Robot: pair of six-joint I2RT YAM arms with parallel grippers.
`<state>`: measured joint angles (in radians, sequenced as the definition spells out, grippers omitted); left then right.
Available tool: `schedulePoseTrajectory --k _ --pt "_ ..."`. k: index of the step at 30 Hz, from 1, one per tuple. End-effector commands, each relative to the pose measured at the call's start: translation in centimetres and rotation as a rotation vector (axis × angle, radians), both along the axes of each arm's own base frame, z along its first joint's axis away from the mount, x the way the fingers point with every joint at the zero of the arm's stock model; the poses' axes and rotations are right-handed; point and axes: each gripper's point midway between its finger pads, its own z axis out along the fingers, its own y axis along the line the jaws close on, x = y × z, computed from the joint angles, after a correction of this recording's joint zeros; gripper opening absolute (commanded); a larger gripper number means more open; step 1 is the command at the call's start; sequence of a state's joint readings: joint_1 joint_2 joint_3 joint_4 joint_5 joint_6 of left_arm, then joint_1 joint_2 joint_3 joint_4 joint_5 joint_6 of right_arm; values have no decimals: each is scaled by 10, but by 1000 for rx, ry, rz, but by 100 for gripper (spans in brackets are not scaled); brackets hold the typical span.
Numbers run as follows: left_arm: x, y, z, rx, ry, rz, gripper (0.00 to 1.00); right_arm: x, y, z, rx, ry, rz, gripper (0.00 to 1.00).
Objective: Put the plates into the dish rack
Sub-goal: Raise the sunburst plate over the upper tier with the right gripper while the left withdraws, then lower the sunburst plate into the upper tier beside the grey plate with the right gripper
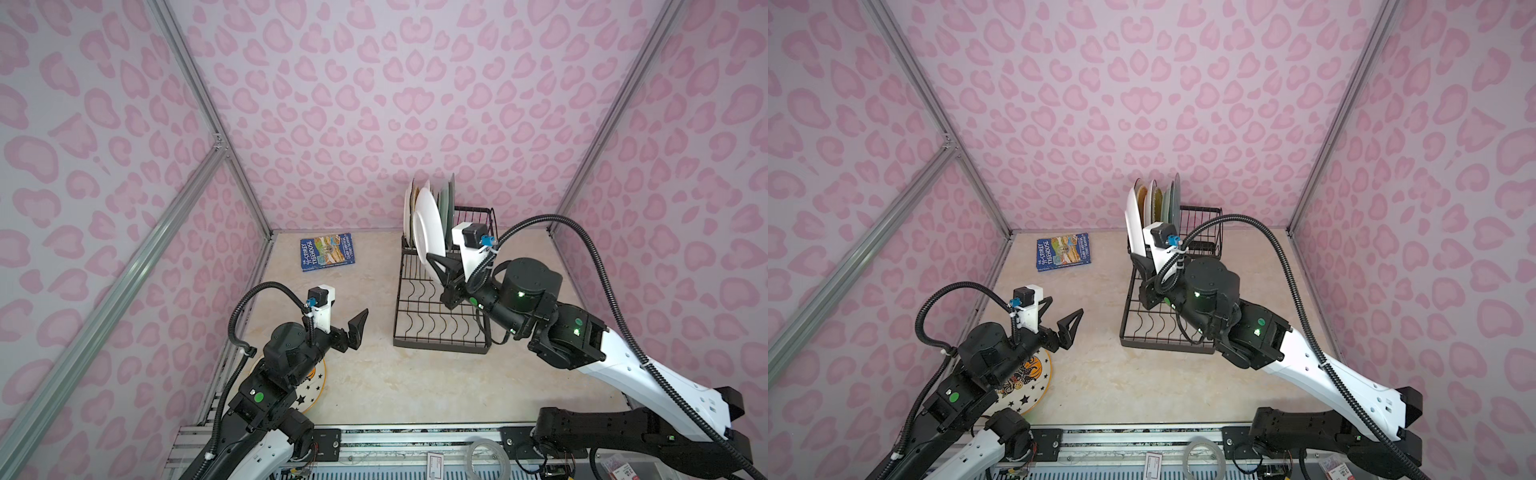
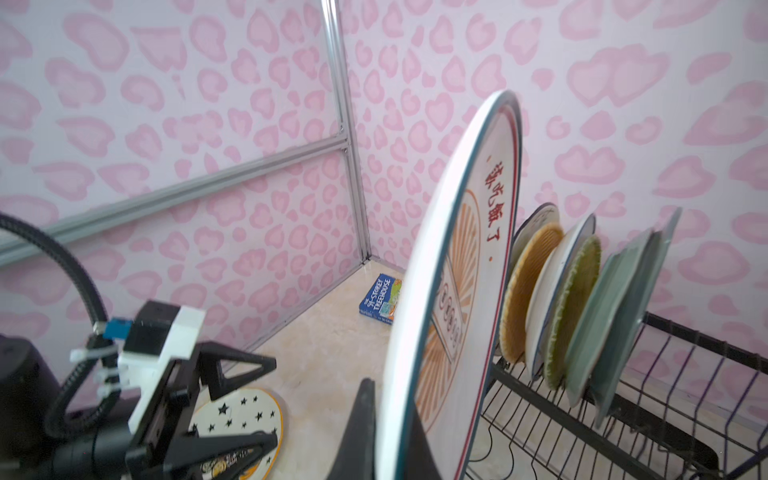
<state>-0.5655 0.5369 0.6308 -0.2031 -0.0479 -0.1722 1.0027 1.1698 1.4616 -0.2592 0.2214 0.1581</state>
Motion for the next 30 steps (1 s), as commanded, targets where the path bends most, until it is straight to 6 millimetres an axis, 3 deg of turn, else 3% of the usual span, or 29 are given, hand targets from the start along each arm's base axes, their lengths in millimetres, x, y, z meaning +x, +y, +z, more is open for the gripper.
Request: schedulePoseTrajectory --k 1,6,11,14,18,21,30 --pt "2 -7 16 -40 -45 -26 97 23 -29 30 119 21 -109 0" --pt "0 -2 16 -76 -47 -6 97 60 -83 58 243 27 -241 0" --pt "-1 -9 15 -139 -34 -38 97 101 -123 49 298 79 -329 0" --pt "1 -11 9 -104 5 -39 97 123 -136 39 318 108 -343 0" --pt "5 -4 10 -82 3 -13 97 154 -139 17 303 163 -355 0" --pt "11 1 6 -110 15 13 97 171 -128 3 281 196 -316 0" --pt "9 -9 2 -109 47 -48 97 202 -104 -40 216 307 -259 0"
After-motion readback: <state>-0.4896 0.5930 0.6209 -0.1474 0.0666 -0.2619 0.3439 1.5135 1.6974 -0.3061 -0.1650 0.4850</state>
